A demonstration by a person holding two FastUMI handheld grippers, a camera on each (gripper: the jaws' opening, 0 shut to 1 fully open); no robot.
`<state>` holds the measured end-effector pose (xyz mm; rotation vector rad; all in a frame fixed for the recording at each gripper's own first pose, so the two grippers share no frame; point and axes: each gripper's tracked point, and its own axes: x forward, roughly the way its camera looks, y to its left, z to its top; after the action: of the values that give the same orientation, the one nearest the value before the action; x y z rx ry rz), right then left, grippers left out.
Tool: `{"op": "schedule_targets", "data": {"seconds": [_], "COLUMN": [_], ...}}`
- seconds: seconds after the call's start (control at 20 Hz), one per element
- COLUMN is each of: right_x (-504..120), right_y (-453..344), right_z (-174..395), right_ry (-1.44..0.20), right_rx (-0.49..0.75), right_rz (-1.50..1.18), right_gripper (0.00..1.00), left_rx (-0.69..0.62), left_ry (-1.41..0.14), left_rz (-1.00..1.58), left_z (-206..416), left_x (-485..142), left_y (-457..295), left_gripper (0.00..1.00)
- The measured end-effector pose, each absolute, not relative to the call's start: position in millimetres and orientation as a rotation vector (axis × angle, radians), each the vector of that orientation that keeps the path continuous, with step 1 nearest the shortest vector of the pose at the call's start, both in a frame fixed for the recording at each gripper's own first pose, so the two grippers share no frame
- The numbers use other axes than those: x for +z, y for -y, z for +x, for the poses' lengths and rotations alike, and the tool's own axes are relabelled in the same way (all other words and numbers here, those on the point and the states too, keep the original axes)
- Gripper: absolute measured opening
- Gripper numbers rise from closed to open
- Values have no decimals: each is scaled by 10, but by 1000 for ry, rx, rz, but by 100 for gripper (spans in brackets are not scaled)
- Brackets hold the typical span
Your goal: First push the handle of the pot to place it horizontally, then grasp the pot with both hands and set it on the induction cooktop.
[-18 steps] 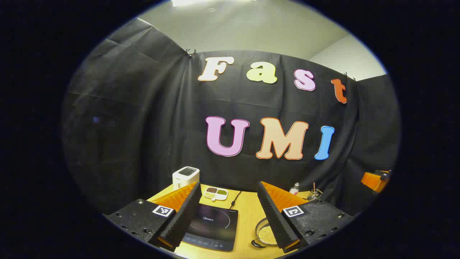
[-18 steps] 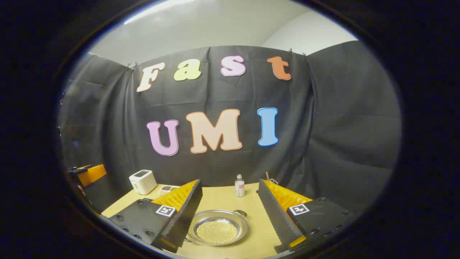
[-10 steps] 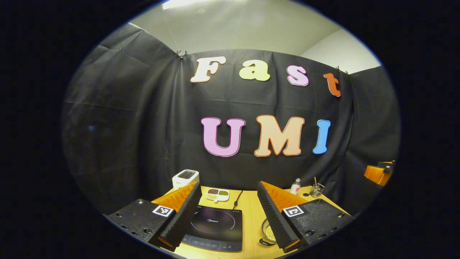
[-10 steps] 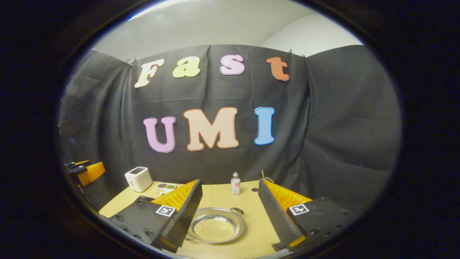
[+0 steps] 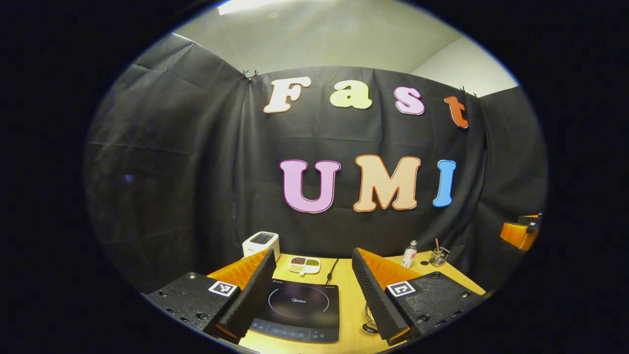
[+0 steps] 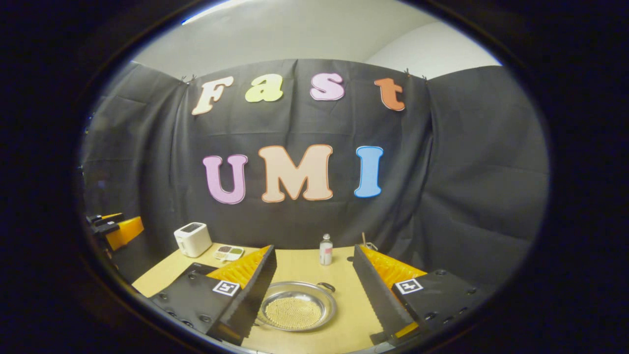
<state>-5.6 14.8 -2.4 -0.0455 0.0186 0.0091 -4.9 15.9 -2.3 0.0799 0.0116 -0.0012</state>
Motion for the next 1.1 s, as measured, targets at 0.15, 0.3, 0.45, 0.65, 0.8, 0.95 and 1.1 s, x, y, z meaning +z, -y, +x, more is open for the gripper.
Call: {"op": "schedule_targets", "data": {"seconds": [0.15, 0.3, 0.45, 0.65, 0.8, 0.95, 1.1], "right_x": [-59, -89, -116, -135, -123, -167, -272], "right_y": [-179, -233, -308, -398, -393, -415, -408], "right_z": [-17, 11, 51, 78, 107, 138, 198], "right_ry": [-25, -40, -40, -33, -33, -46, -83], "right_rx": [20, 32, 41, 51, 56, 91, 137], "right_rz": [-46, -46, -38, -17, -48, -71, -70], "right_gripper": [94, 94, 85, 48, 18, 8, 18], "left_rx": [16, 24, 23, 16, 25, 40, 62], "left_ry": [-14, -11, -15, -10, -12, -17, -14], "left_rz": [81, 95, 114, 117, 110, 100, 94], "left_z": [-45, -36, -11, 3, 13, 21, 36], "left_x": [-26, -5, -2, 0, 3, -25, -32], "left_y": [-219, -248, -271, -265, -258, -227, -156], "left_gripper": [95, 95, 91, 91, 95, 95, 91]}}
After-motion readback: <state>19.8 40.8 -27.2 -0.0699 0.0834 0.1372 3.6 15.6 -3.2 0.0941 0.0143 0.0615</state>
